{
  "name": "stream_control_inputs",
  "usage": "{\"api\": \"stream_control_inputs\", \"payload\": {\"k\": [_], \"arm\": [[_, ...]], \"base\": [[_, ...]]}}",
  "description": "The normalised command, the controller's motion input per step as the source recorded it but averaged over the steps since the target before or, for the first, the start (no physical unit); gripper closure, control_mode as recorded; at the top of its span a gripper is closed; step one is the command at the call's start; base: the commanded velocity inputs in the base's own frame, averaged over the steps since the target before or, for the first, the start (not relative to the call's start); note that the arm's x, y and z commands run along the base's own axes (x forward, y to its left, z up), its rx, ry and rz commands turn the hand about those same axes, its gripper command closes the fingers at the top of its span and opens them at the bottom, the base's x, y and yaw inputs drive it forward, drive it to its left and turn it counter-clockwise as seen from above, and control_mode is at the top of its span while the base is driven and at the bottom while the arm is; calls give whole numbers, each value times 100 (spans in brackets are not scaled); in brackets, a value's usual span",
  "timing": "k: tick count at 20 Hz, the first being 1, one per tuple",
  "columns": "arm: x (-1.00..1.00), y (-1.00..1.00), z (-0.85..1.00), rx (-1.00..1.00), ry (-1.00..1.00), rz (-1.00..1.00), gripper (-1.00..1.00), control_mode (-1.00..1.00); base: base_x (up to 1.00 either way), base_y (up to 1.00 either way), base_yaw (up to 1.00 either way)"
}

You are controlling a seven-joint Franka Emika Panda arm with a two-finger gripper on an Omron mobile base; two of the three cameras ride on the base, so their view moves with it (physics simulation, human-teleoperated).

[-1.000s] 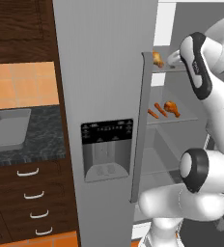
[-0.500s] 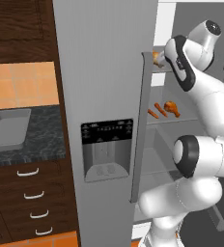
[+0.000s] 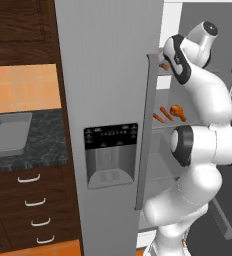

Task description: Place one carrot and one chicken drumstick in each tupperware on the nearby counter, to pack two identical lunches.

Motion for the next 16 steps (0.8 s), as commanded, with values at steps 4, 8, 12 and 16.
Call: {"api": "stream_control_inputs", "payload": {"k": [4,8,12,16], "arm": [[37,-11,-6,0,0,0,-100,-100],[44,-2,-21,-2,0,3,-100,-100],[59,0,-23,-1,0,4,-100,-100],[59,-5,-4,-1,0,1,-100,-100]], "base": [[0,0,0],[0,0,0],[0,0,0],[0,0,0]]}}
